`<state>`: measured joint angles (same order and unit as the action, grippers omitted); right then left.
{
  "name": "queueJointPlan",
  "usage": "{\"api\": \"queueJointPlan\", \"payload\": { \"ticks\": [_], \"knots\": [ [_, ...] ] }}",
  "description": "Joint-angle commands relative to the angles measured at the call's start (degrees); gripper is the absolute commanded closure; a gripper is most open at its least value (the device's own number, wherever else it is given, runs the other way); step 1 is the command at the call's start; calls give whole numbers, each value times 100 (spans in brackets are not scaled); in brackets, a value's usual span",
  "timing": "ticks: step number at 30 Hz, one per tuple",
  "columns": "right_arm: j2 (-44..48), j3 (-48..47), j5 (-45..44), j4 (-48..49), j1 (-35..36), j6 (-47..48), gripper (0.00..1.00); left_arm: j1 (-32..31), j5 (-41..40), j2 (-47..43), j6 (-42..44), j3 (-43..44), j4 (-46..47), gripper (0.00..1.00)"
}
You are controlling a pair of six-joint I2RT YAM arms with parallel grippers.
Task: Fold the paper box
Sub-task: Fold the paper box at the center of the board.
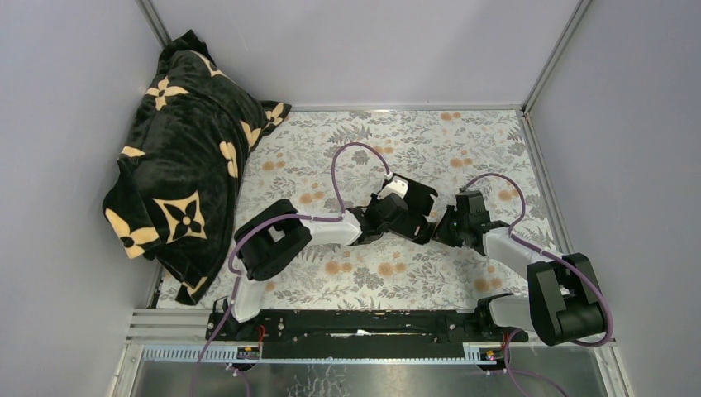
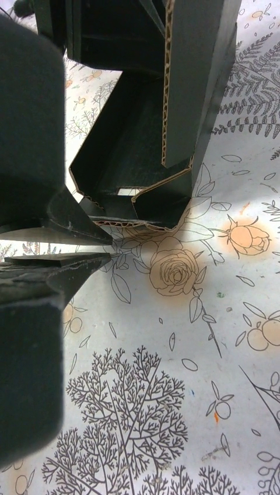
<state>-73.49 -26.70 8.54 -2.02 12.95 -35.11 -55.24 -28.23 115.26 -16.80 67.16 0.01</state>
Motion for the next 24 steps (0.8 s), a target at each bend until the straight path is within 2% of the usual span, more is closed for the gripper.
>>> {"api": "queueJointPlan", "payload": {
  "ticks": [1, 14, 24],
  "knots": [
    [147, -19, 102, 142, -21, -23, 83, -22, 757, 676, -13, -244, -873, 80],
    [417, 11, 149, 611, -21, -31, 82, -39, 788, 782, 15, -175, -922, 80],
    [185, -48, 301, 802, -15, -31, 82, -48, 807, 811, 27, -102, -980, 81]
  ]
}}
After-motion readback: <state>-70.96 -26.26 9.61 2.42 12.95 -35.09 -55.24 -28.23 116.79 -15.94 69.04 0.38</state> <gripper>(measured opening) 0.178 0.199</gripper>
